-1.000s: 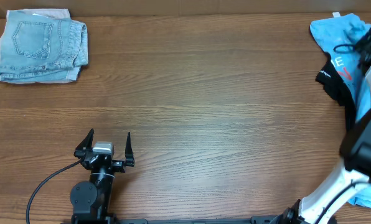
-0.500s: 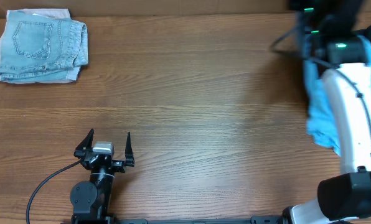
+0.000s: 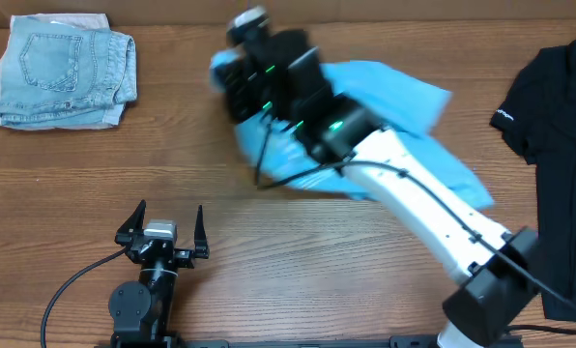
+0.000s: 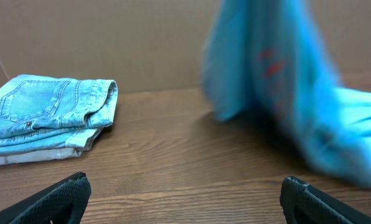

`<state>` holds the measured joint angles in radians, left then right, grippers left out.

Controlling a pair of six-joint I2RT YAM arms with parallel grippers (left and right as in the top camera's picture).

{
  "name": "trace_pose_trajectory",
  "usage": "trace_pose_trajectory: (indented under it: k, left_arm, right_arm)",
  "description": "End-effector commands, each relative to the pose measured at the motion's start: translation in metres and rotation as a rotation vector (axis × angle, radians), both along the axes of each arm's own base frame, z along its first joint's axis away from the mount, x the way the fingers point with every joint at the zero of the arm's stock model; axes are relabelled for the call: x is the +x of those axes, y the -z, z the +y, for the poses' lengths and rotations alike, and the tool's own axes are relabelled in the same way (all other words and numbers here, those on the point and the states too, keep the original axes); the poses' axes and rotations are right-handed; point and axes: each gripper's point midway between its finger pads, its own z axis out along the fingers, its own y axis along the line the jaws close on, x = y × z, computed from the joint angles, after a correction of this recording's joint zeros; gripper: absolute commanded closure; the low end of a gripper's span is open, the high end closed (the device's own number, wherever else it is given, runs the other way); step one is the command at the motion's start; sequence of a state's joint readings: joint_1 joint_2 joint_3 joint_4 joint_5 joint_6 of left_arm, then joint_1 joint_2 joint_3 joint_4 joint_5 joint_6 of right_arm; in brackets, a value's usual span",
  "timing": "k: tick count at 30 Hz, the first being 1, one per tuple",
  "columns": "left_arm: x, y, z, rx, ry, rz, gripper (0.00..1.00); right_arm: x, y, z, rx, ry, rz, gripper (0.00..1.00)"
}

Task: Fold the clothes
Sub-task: 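Drag the light-blue T-shirt leftward to the table center with right gripper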

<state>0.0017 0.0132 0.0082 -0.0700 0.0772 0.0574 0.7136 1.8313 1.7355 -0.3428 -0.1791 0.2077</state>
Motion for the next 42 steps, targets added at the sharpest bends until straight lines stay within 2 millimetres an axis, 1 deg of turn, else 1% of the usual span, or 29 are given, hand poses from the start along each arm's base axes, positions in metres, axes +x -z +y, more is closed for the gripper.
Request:
trace_pose_trajectory:
  k: [1,2,4,5,7,9,11,13,15,17,18,19,21,24,26,27,29,31,33,36,38,40,41,42]
  left_arm:
    - [0.0,0.0,0.002,-0.009,-0.009,-0.002,0.0]
    - [0.0,0.0,0.002,-0.009,-0.009,-0.002,0.0]
    - [0.0,0.0,0.002,-0.009,-0.009,-0.002,0.0]
    - [0.0,0.0,0.002,-0.009,-0.009,-0.002,0.0]
    - [0.0,0.0,0.002,-0.009,-0.009,-0.002,0.0]
    - [0.0,0.0,0.002,-0.009,-0.009,-0.002,0.0]
    - [0.0,0.0,0.002,-0.009,-0.009,-0.002,0.0]
    - [0.0,0.0,0.002,-0.009,-0.009,-0.002,0.0]
    - [0.0,0.0,0.002,-0.009,-0.009,-0.002,0.0]
    - [0.0,0.0,0.002,-0.009,-0.009,-0.002,0.0]
    - [0.0,0.0,0.002,-0.009,-0.009,-0.002,0.0]
    - [0.0,0.0,0.002,-0.009,-0.009,-0.002,0.0]
    - [0.0,0.0,0.002,-0.009,-0.009,-0.002,0.0]
    - [0.0,0.0,0.002,-0.009,-0.009,-0.002,0.0]
    - [0.0,0.0,0.002,-0.009,-0.009,-0.002,0.0]
    - [0.0,0.0,0.002,-0.009,-0.009,-0.002,0.0]
    - [0.0,0.0,0.002,-0.009,-0.009,-0.002,0.0]
    - [0.0,0.0,0.002,-0.009,-0.009,-0.002,0.0]
    - [0.0,0.0,0.002,-0.009,-0.009,-0.002,0.0]
    - [0.0,0.0,0.002,-0.009,-0.009,-0.002,0.0]
    - [0.0,0.0,0.002,-0.009,-0.009,-0.002,0.0]
    - [0.0,0.0,0.002,-0.009,-0.009,-0.002,0.0]
    - [0.0,0.0,0.002,-0.009,-0.009,-0.002,0.0]
    - [0.0,0.0,0.003,-0.006,-0.013,-0.003,0.0]
  right_arm:
    - [-0.02,-0.035,0.015,0.049,-0.032,-0.066,0.16]
    - [-0.019,-0.037,0.013,0.045,-0.013,-0.075,0.05]
    - [-0.016,-0.042,0.005,0.035,0.032,-0.087,0.03]
    - [-0.01,-0.044,-0.006,0.024,0.075,-0.092,0.0]
    - [-0.001,-0.049,-0.027,0.005,0.141,-0.095,0.0]
    - [0.005,-0.052,-0.053,-0.025,0.209,-0.086,0.0]
    - [0.006,-0.05,-0.078,-0.067,0.26,-0.057,0.0]
    - [0.001,-0.042,-0.105,-0.122,0.291,-0.001,0.0]
    - [-0.009,-0.028,-0.129,-0.188,0.315,0.071,0.0]
    - [-0.022,-0.007,-0.15,-0.275,0.329,0.164,0.0]
    - [-0.028,0.006,-0.164,-0.329,0.353,0.215,0.0]
    - [-0.033,0.018,-0.178,-0.374,0.377,0.266,0.0]
    - [-0.04,0.04,-0.198,-0.423,0.422,0.37,0.0]
    - [-0.045,0.073,-0.234,-0.436,0.563,0.55,0.0]
    - [-0.044,0.09,-0.252,-0.438,0.628,0.622,0.0]
    - [-0.043,0.103,-0.262,-0.43,0.671,0.669,0.0]
    - [-0.042,0.119,-0.271,-0.406,0.713,0.73,0.0]
    - [-0.045,0.136,-0.271,-0.358,0.71,0.811,0.0]
    - [-0.051,0.155,-0.258,-0.298,0.638,0.897,0.0]
    - [-0.056,0.175,-0.243,-0.256,0.57,0.956,0.0]
    - [-0.061,0.195,-0.228,-0.235,0.513,0.991,0.0]
    - [-0.064,0.208,-0.222,-0.242,0.495,0.999,0.0]
    - [-0.067,0.22,-0.221,-0.261,0.495,1.007,0.0]
    - [-0.069,0.224,-0.221,-0.264,0.497,1.014,0.01]
